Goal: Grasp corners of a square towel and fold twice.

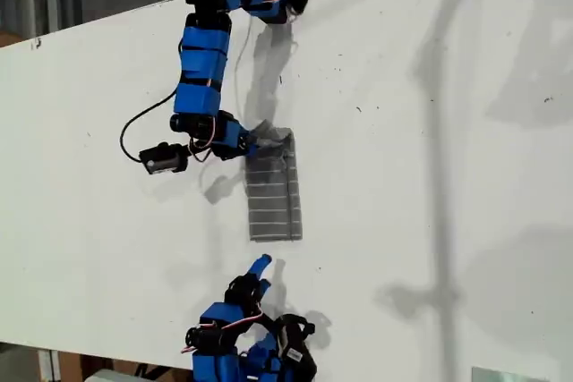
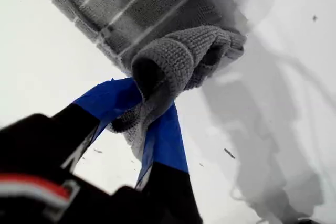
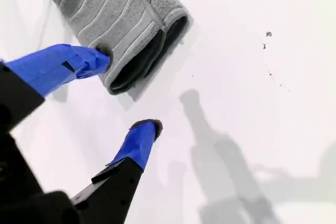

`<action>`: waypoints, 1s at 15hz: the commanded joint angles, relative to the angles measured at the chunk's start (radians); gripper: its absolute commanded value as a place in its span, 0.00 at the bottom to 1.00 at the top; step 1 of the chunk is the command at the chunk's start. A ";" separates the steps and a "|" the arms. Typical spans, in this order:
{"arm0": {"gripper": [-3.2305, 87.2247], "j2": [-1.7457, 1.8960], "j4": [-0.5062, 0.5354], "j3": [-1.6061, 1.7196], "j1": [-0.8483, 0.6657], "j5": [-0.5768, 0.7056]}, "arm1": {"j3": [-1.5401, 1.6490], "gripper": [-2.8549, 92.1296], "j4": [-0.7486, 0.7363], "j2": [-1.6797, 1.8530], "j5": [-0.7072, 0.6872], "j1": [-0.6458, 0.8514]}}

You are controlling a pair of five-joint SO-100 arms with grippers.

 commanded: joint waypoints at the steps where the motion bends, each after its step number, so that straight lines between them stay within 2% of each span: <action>1: 0.30 -0.057 -0.031 -0.057 0.017 -0.006 | 0.118 0.03 0.020 0.229 0.032 0.038; 5: 0.30 -0.195 -0.026 -0.190 0.035 -0.006 | 0.480 0.03 0.087 0.618 0.150 0.095; 9: 0.30 -0.256 -0.031 -0.249 0.043 -0.008 | 0.686 0.03 0.209 0.959 0.253 0.140; 12: 0.30 -0.255 -0.029 -0.258 0.057 -0.020 | 0.752 0.03 0.267 1.077 0.311 0.135; 15: 0.30 -0.256 -0.023 -0.258 0.069 -0.029 | 0.773 0.03 0.216 1.069 0.290 0.123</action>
